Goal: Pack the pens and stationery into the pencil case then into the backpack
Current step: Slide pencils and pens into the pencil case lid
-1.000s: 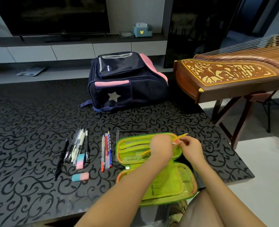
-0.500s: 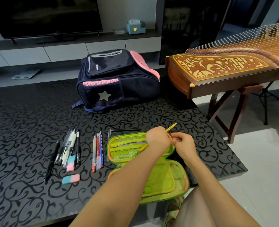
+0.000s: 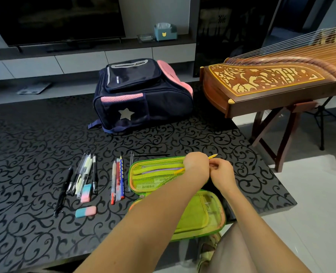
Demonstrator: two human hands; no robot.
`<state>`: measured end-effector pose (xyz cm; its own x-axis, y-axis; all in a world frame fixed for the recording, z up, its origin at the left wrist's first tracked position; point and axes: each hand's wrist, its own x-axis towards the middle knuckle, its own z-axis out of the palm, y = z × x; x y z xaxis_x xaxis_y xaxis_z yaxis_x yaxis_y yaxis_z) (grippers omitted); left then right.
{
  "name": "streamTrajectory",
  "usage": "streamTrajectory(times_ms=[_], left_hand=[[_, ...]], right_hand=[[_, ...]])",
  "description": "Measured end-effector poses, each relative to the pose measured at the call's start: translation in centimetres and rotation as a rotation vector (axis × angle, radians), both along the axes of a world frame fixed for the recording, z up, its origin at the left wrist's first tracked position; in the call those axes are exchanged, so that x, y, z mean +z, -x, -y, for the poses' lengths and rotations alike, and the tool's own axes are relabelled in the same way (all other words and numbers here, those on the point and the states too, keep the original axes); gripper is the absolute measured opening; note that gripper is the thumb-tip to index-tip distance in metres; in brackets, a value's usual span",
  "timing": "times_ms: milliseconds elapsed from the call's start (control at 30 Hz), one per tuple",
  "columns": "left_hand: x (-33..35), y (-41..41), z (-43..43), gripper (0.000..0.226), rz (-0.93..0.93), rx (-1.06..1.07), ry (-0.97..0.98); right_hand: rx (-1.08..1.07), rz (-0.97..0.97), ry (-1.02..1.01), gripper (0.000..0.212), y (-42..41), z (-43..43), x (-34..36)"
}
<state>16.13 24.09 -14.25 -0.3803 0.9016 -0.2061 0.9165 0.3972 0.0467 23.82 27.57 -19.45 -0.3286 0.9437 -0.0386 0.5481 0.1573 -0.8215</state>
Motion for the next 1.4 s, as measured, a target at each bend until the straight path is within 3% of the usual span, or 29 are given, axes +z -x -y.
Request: streamTrajectory(times_ms=[167, 367, 567, 700, 867, 967, 1167, 1400], left_hand=[[1.0, 1.2, 1.4, 0.015, -0.02, -0.063, 0.008], [3.1, 6.3, 5.3, 0.015, 0.01, 0.044, 0.014], [4.2, 9.8, 12.2, 0.018, -0.108, 0.037, 0.043], [3.6, 8.4, 16.8, 0.046, 0.04, -0.049, -0.12], [0.9, 7.3, 20.2, 0.02, 0.266, -0.112, -0.275], [-0.2, 7.2, 20.5, 0.009, 0.125, -0.151, -0.255], [-0.9, 7.9, 20.9, 0.066, -0.203, -0.328, -0.219], [-1.4, 8.5, 21.1, 0.038, -0.104, -0.407, -0.205]], right_hand=[[-0.066, -0.026, 0.002, 0.024, 0.2, 0.1, -0.3], [-0.121, -0.061, -0.018, 0.029, 0.2, 0.6, 0.0], [-0.06, 0.006, -0.088, 0.025, 0.0, 1.2, 0.3], [0.019, 0.185, -0.442, 0.026, -0.6, 2.6, 1.3], [0.28, 0.17, -0.668, 0.013, -1.4, 7.8, 2.4], [0.372, 0.184, -0.644, 0.013, -2.1, 9.8, 1.1], [0.366, 0.203, -0.612, 0.021, -3.0, 10.5, -0.5], [0.315, 0.216, -0.62, 0.024, -2.7, 10.9, -0.4]])
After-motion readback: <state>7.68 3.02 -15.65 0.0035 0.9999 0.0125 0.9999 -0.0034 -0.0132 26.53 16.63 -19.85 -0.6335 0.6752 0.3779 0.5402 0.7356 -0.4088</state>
